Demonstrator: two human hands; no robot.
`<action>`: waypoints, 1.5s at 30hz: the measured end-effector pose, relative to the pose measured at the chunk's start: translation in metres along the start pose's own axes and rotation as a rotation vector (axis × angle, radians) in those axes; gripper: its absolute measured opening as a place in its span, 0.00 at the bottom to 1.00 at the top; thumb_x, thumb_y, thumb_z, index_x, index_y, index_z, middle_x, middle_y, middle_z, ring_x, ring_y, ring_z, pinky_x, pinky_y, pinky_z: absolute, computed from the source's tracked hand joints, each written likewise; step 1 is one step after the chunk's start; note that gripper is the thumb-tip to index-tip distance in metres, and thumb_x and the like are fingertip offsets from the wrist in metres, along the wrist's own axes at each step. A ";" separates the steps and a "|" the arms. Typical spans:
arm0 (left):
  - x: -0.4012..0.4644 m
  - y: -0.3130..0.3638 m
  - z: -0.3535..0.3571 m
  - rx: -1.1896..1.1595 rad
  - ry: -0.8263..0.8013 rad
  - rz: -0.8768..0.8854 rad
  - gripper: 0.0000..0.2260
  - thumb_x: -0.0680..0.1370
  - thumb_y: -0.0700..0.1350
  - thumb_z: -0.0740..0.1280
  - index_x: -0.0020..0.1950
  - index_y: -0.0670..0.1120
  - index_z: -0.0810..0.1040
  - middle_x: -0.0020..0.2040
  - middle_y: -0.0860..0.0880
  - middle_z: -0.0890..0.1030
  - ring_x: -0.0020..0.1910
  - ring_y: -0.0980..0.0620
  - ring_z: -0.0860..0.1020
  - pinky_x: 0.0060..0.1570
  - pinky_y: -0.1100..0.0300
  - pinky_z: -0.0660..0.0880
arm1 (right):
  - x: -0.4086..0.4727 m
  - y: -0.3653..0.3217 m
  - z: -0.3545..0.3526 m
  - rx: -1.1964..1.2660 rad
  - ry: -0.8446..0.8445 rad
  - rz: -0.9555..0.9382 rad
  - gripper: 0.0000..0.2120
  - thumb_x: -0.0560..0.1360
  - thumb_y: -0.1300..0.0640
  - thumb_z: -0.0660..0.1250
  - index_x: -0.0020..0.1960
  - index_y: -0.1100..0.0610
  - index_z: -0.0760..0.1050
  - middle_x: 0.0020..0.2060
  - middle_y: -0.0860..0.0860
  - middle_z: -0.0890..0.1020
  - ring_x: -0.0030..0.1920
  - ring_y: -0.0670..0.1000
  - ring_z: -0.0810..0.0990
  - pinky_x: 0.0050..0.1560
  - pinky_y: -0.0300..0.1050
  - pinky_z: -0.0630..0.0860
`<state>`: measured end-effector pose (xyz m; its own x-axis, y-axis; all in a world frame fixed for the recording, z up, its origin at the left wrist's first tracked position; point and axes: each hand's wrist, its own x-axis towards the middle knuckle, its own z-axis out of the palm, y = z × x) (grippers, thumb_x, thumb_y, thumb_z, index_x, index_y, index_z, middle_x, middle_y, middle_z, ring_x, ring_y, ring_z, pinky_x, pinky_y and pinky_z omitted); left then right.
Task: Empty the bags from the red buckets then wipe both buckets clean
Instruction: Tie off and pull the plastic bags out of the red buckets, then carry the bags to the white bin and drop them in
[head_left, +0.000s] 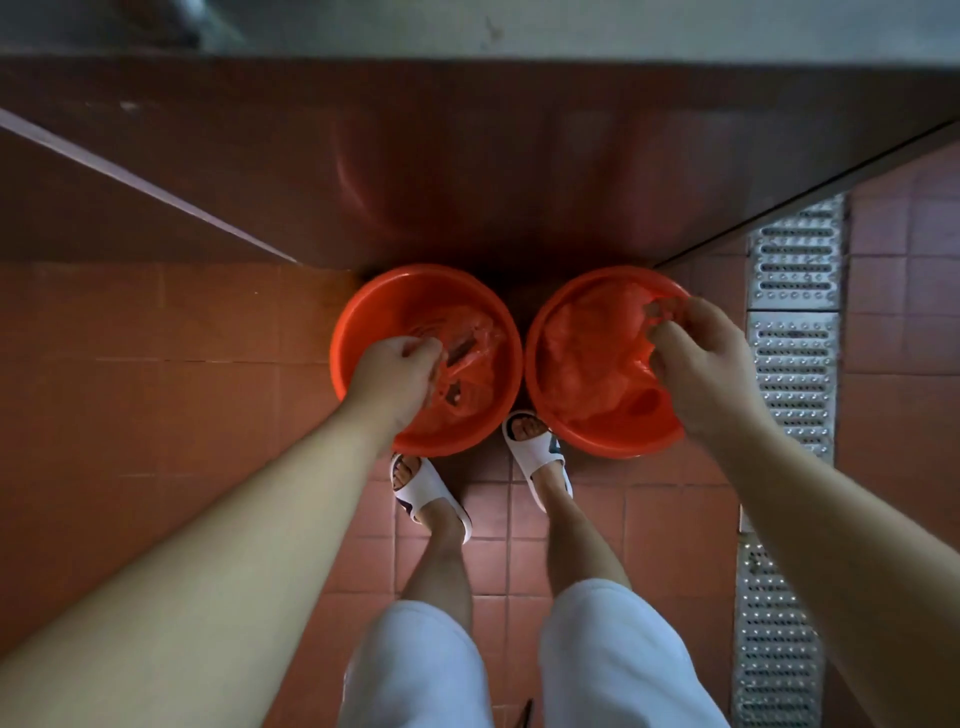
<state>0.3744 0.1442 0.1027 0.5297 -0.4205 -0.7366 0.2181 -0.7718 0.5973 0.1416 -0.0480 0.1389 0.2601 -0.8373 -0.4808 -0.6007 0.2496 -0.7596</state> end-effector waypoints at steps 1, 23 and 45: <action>-0.013 0.010 -0.004 0.001 -0.011 0.014 0.15 0.82 0.51 0.66 0.38 0.46 0.81 0.28 0.49 0.78 0.26 0.49 0.74 0.35 0.56 0.69 | -0.011 -0.018 0.001 -0.036 0.005 -0.028 0.11 0.70 0.50 0.65 0.45 0.58 0.76 0.27 0.48 0.72 0.31 0.51 0.71 0.34 0.54 0.69; -0.261 0.177 -0.101 -0.750 0.003 -0.192 0.15 0.85 0.49 0.66 0.42 0.43 0.80 0.36 0.46 0.86 0.33 0.51 0.83 0.34 0.62 0.77 | -0.245 -0.275 0.037 -0.696 -0.663 -0.640 0.26 0.75 0.56 0.63 0.71 0.63 0.68 0.66 0.59 0.74 0.66 0.58 0.72 0.67 0.44 0.64; -0.437 0.042 -0.255 0.366 0.723 -0.091 0.21 0.87 0.55 0.54 0.36 0.49 0.69 0.51 0.41 0.85 0.52 0.38 0.82 0.47 0.53 0.70 | -0.338 -0.365 0.097 -1.298 -0.806 -1.235 0.13 0.77 0.47 0.59 0.56 0.51 0.78 0.51 0.52 0.83 0.51 0.59 0.82 0.49 0.48 0.79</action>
<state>0.3611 0.4175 0.5307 0.9482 -0.0337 -0.3159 0.0702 -0.9476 0.3116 0.3466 0.1910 0.5360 0.9017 0.2280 -0.3673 0.1477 -0.9610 -0.2340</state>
